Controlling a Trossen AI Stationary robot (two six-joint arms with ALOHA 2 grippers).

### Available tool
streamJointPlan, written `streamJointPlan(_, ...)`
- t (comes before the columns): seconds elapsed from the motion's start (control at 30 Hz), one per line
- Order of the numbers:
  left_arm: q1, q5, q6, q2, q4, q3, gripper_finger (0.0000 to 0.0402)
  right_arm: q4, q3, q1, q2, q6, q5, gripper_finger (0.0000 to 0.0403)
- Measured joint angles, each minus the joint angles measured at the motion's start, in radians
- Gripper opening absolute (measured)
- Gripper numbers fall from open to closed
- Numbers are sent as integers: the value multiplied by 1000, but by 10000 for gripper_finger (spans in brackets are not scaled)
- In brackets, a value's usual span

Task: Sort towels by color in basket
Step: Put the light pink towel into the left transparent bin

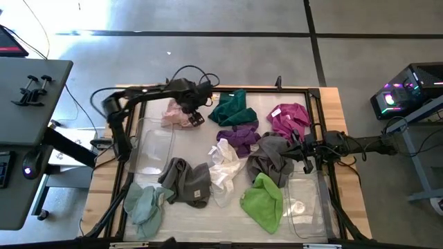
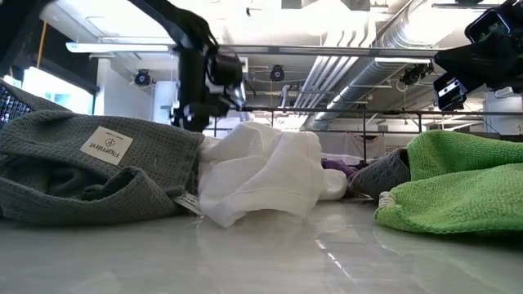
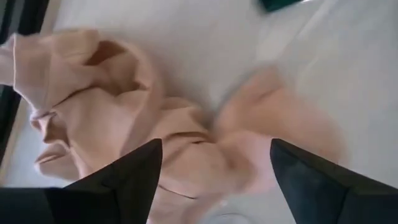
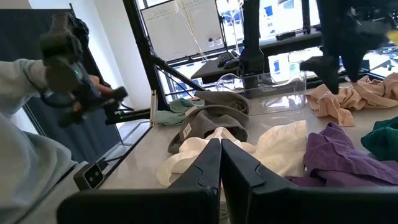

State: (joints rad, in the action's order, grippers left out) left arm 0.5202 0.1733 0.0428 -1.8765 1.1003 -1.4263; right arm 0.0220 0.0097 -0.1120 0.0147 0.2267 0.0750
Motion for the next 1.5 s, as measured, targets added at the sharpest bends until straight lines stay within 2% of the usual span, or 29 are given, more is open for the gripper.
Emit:
streamJointPlan(0.13,41,54,-1,-76,26,-48,292,0,0,0,0,0,0,1)
streamJointPlan(0.57,162,34,4,-202,63,-57,283,0,0,0,0,0,0,1)
streamJointPlan(0.7,168,-11,-40,-233,74,-57,244,0,0,0,0,0,0,1)
streamJointPlan(0.83,157,-39,-71,-238,82,-57,180,0,0,0,0,0,0,1)
streamJointPlan(1.07,99,-44,-100,-205,94,-56,21,0,0,0,0,0,0,1)
streamJointPlan(1.1,85,-44,-97,-195,95,-56,13,0,0,0,0,0,0,1)
streamJointPlan(1.2,25,-27,-94,-142,99,-62,21,0,0,0,0,0,0,1)
streamJointPlan(1.5,-249,207,-33,92,125,-207,7,0,0,0,0,0,0,1)
